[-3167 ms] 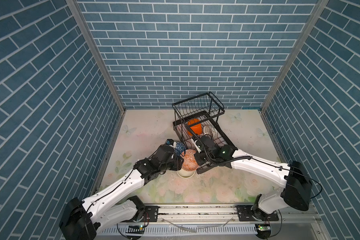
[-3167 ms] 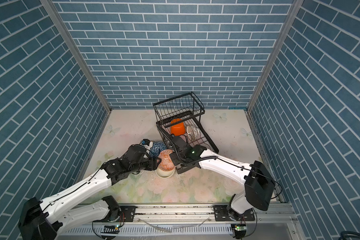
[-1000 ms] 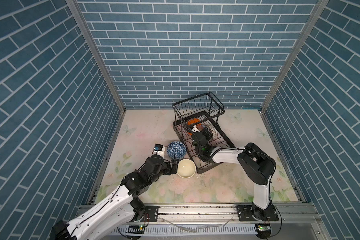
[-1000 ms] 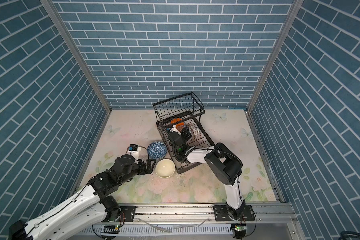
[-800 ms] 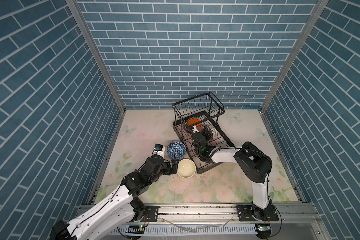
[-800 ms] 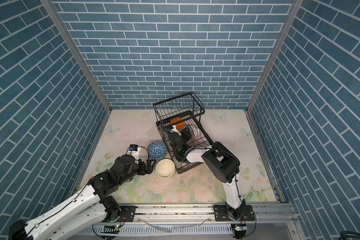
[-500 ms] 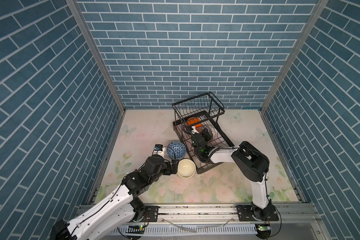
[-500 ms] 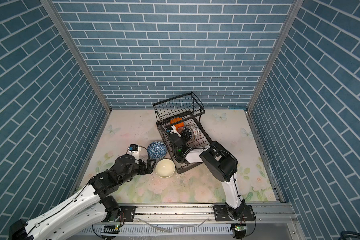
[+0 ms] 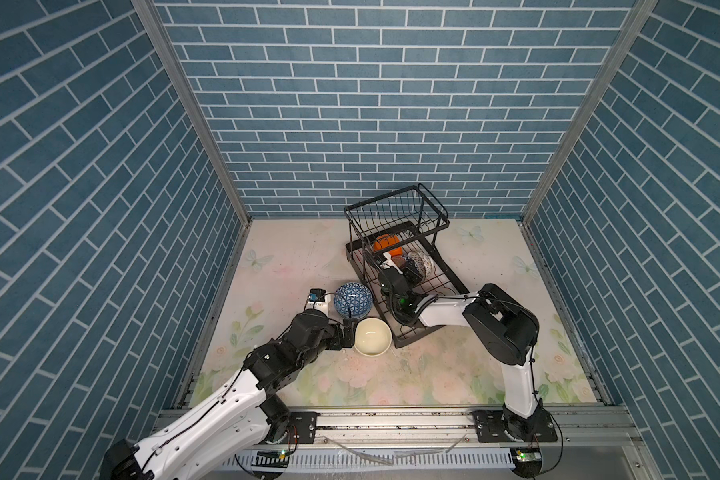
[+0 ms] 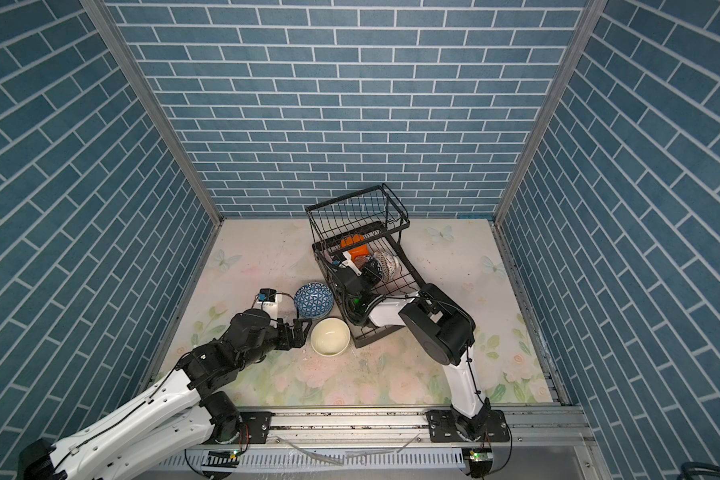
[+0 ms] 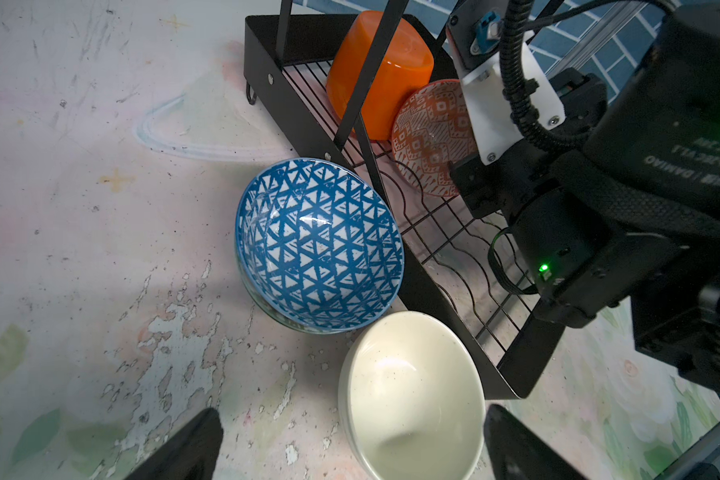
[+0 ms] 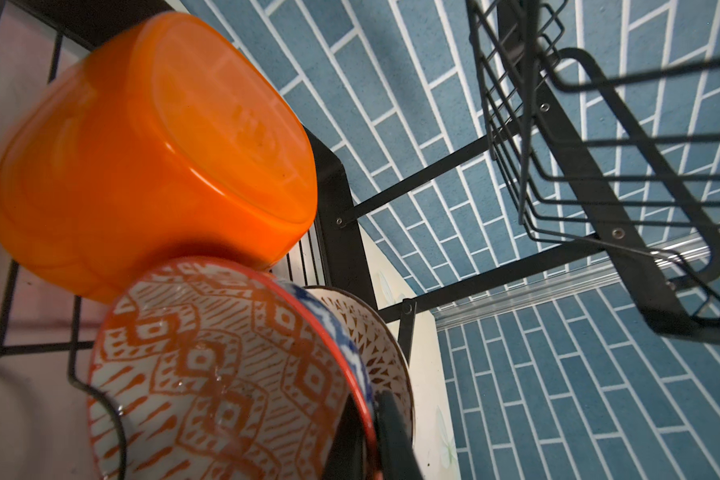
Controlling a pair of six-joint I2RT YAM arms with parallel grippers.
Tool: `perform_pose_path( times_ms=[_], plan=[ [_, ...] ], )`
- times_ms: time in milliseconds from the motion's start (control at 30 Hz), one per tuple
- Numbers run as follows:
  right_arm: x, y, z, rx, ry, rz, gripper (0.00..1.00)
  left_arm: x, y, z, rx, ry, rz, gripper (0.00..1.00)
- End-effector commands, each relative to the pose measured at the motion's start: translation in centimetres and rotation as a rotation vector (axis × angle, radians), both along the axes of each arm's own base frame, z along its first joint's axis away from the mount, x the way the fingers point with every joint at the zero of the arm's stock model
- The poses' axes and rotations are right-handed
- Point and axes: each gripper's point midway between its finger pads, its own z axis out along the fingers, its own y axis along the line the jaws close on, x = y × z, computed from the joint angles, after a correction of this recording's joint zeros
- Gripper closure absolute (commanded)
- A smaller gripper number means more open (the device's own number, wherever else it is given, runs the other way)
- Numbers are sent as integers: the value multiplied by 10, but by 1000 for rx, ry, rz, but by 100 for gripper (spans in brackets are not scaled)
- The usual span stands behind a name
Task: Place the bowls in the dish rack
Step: 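Lower the orange-patterned bowl into the rack slots beside the white bowl with the right gripper, then open the right gripper and withdraw it from the rack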
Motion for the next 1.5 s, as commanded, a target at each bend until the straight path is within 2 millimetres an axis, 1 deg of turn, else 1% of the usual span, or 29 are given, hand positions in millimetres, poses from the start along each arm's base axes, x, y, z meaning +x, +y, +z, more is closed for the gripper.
perform_pose_path(
  times_ms=[0, 167, 300, 467, 600, 800, 900, 1033, 1133, 1267, 1467],
  plan=[
    [-8, -2, -7, 23, 56, -4, 89, 2, 4, 1, 15, -8, 18, 0],
    [-8, -3, -4, 27, 55, -8, 87, 2, 6, -1, 17, -6, 27, 0],
    [-8, -3, -7, 24, 62, -12, 83, 2, 6, -2, 17, -5, 27, 0],
    [-9, -5, -7, 29, 64, -23, 82, 2, 6, -3, 17, -2, 29, 0],
    [-10, -7, -5, 49, 68, -24, 78, 2, 5, -3, 16, -3, 29, 0],
    [-14, -8, 2, 91, 79, -19, 67, 3, 5, -3, 18, 1, 29, 0],
    [-16, -8, 6, 116, 85, -14, 57, 3, 4, -4, 14, 6, 27, 0],
    [-19, -9, 14, 148, 89, -1, 42, 3, 3, -3, 16, 8, 27, 0],
    [-22, -10, 19, 166, 93, 6, 34, 3, 3, -3, 20, 8, 26, 0],
    [-27, -10, 22, 205, 112, 23, 31, 4, 5, -5, 33, 21, 32, 0],
    [-41, -13, 24, 295, 172, 58, 31, 4, 4, -8, 58, 48, 33, 0]
  ],
)
